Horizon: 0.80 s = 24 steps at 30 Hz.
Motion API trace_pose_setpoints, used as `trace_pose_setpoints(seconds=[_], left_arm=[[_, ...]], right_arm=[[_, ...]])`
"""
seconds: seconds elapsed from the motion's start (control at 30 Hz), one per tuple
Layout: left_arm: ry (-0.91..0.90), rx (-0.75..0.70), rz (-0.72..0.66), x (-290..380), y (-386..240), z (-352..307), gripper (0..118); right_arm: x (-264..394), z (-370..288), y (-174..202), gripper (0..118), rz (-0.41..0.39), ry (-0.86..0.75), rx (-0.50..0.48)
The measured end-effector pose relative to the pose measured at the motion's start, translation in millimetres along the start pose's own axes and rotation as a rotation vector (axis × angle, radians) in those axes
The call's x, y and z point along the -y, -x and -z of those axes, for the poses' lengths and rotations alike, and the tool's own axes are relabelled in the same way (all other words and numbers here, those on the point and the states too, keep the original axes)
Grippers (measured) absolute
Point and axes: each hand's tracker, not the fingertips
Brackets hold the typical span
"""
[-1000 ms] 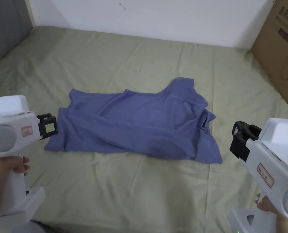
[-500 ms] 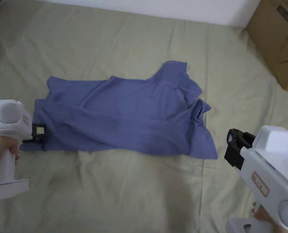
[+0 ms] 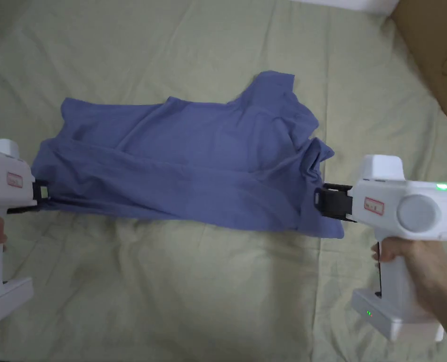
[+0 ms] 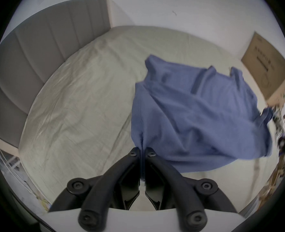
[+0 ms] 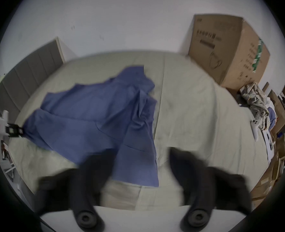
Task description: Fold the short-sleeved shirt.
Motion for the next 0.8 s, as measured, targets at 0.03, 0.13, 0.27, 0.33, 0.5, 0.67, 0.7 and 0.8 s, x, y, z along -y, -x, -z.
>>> trace_pose_setpoints(seconds=[0.03, 0.13, 0.27, 0.33, 0.5, 0.67, 0.7, 0.8], left_arm=[[-0.015, 0.018, -0.023, -1.3, 3.7, -5.2, 0], [-0.014, 0.033, -0.042, -1.8, 5.9, -11.4, 0], [-0.003, 0.023, -0.038, 3.3, 5.5, -8.8, 0], [0.009, 0.012, -0.037, 5.7, 6.6, -4.7, 0], [0.031, -0.019, -0.027, 6.7, 11.6, -6.4, 0], [0.008, 0.004, -0.043, 1.9, 17.4, -29.2, 0], [-0.003, 0.011, -0.037, 2.4, 18.7, -36.6, 0], [-0.005, 0.016, 0.023, 16.2, 21.6, -55.0, 0]], right_arm=[[-4.1, 13.1, -0.9, 109, -0.02, 0.086, 0.004], [-4.3, 38.2, -2.9, 108, 0.031, 0.183, 0.037], [3.8, 56.5, -7.4, 32, 0.115, 0.217, 0.057], [10.4, 62.6, -10.4, 17, 0.128, 0.237, 0.061], [16.5, 36.3, -22.0, 2, 0.06, 0.224, 0.05], [14.2, -26.0, -49.8, 2, 0.1, 0.141, -0.01], [16.4, -43.2, -52.8, 2, 0.096, 0.113, -0.031], [32.2, -77.2, -55.8, 2, 0.07, 0.082, -0.047]])
